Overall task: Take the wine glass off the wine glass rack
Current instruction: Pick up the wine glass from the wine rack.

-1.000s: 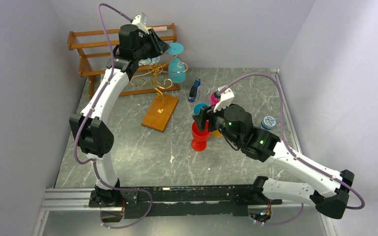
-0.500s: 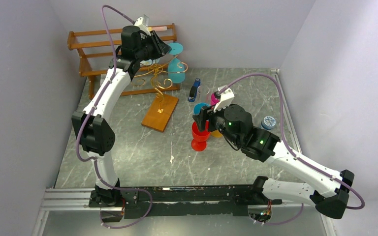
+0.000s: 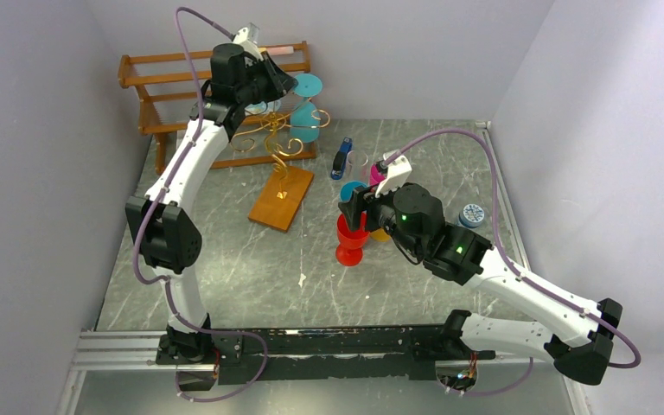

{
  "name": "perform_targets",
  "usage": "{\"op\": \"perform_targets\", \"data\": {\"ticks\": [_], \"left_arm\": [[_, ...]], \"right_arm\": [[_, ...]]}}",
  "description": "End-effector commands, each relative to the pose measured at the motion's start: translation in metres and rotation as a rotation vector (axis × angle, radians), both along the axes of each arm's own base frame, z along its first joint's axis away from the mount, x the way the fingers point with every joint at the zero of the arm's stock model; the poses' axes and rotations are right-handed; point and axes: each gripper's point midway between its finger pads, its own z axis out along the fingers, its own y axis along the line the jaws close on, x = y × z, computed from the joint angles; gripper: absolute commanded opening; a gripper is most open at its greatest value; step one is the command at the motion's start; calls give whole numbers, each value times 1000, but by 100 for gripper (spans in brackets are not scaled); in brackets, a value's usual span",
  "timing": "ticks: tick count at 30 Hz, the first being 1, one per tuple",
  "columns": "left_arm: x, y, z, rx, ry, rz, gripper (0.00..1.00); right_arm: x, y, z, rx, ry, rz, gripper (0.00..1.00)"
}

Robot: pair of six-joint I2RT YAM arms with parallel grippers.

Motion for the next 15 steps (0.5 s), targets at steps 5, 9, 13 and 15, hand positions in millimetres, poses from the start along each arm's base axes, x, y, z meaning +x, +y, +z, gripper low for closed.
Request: {"op": "perform_targets", "data": {"ticks": [5,9,13,15], "left_arm": [[0,1,-9,-18,15,-20,5],[-7,-2,2,-95,9,-62,5],[-15,-1,14,-186,17,-100,5],[-19,0,20,-236,19,-123,5]], "right_arm": [[2,-2,1,5,6,-15,67],[2,-1,0,3,10,-16,67],[3,-1,-3,1,19,-22,67],[4,-1,-3,2,20,-30,67]]}}
